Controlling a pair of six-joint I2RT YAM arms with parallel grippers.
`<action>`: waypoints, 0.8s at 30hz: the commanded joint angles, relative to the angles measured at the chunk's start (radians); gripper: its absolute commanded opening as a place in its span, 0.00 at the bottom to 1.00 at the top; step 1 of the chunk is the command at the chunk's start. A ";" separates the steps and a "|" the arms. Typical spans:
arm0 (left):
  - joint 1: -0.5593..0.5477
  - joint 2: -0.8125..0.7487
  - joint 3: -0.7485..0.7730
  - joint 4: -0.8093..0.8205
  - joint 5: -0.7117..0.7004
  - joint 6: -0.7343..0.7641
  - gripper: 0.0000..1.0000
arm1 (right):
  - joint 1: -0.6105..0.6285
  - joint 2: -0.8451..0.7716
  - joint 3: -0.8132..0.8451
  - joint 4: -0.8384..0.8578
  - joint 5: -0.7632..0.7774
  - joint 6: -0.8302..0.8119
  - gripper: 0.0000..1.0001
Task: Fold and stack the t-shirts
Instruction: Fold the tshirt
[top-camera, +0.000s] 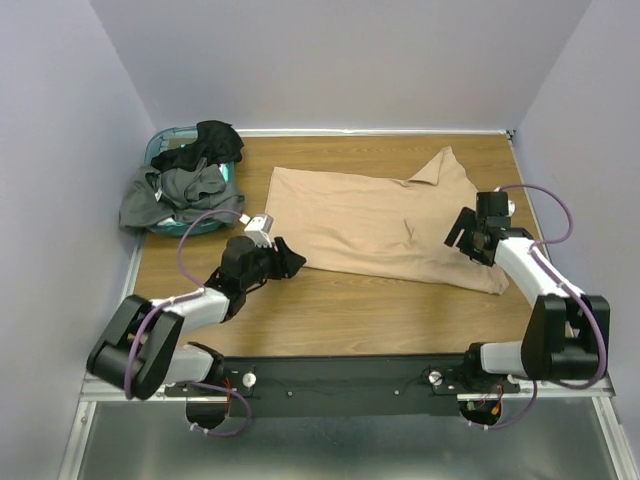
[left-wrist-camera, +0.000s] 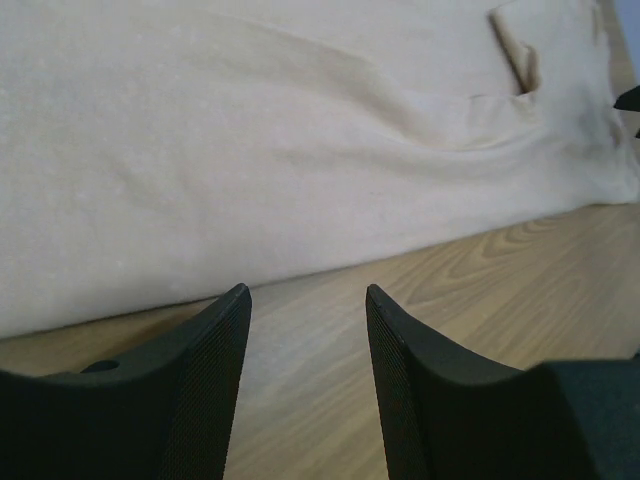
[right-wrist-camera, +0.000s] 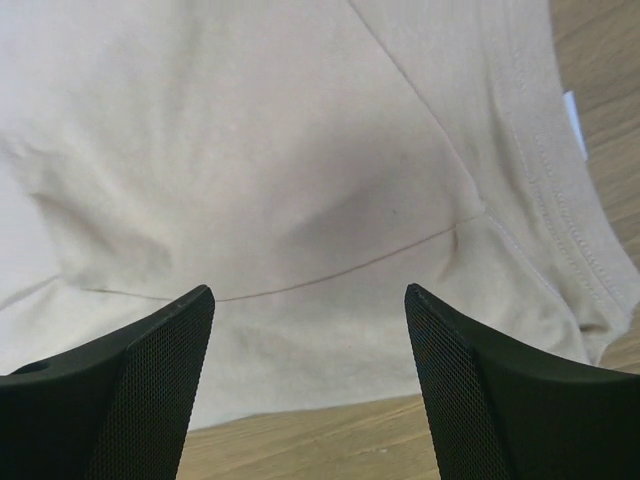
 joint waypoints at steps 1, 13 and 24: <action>-0.022 -0.150 -0.004 -0.046 -0.054 -0.019 0.58 | -0.009 -0.104 0.020 -0.043 -0.042 -0.018 0.84; 0.052 0.060 0.524 -0.333 -0.206 0.093 0.65 | -0.009 0.134 0.342 0.006 -0.125 -0.046 0.84; 0.166 0.413 0.904 -0.436 -0.202 0.170 0.63 | -0.009 0.403 0.663 0.058 -0.137 -0.030 0.78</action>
